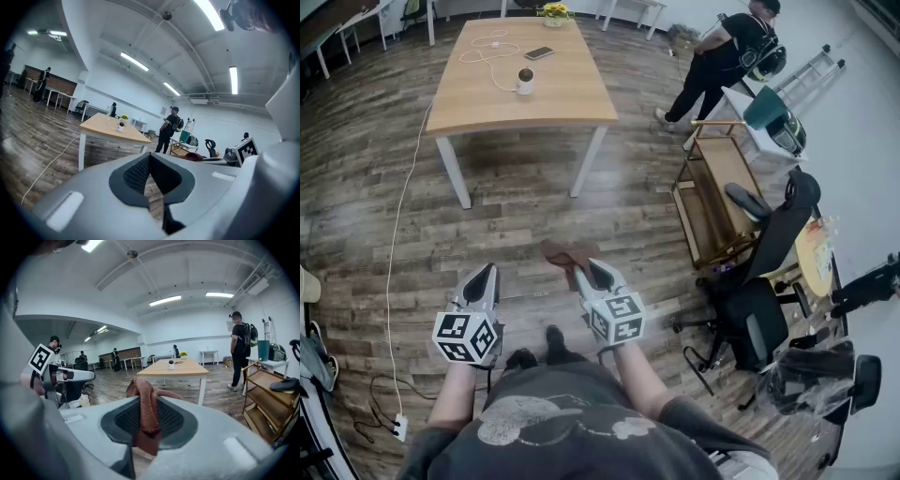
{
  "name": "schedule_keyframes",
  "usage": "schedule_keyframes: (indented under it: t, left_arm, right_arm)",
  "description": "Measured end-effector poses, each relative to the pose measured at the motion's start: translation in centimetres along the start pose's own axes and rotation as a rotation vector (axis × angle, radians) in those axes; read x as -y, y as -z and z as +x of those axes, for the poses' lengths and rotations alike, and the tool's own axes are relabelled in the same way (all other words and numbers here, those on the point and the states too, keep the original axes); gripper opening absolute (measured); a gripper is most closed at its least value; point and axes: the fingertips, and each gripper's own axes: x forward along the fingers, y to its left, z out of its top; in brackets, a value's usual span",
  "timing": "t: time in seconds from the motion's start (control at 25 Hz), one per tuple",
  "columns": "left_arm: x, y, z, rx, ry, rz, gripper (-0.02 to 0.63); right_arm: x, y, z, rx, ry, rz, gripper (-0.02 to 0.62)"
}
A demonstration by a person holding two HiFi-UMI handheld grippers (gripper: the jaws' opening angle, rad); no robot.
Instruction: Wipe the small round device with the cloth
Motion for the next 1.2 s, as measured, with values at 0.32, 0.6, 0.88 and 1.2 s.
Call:
schedule_keyframes:
  t: [0.32, 0.6, 0.88, 1.2]
  left_arm:
    - [1.1, 0.2, 1.0, -0.016, 0.004, 0.011, 0.018]
    - [2.8, 0.4, 3.2, -0.023, 0.015, 0.014, 0.018]
    - [3.7, 0.3, 5.5, -0.044, -0.002, 0.028, 0.018]
    - [3.5, -0.9, 8.0, -0.023, -0.070, 0.029, 0.018]
  right_arm:
    - [0.9, -0.8, 0.8, 0.003, -0.023, -0.012, 0.071]
    - [4.1, -0.6, 0.6, 0.000, 0.001, -0.015, 0.071]
    - [7.5, -0.7, 1.4, 0.016, 0.000, 0.025, 0.072]
    - [9.7, -2.3, 3.6, 0.027, -0.089, -0.034, 0.073]
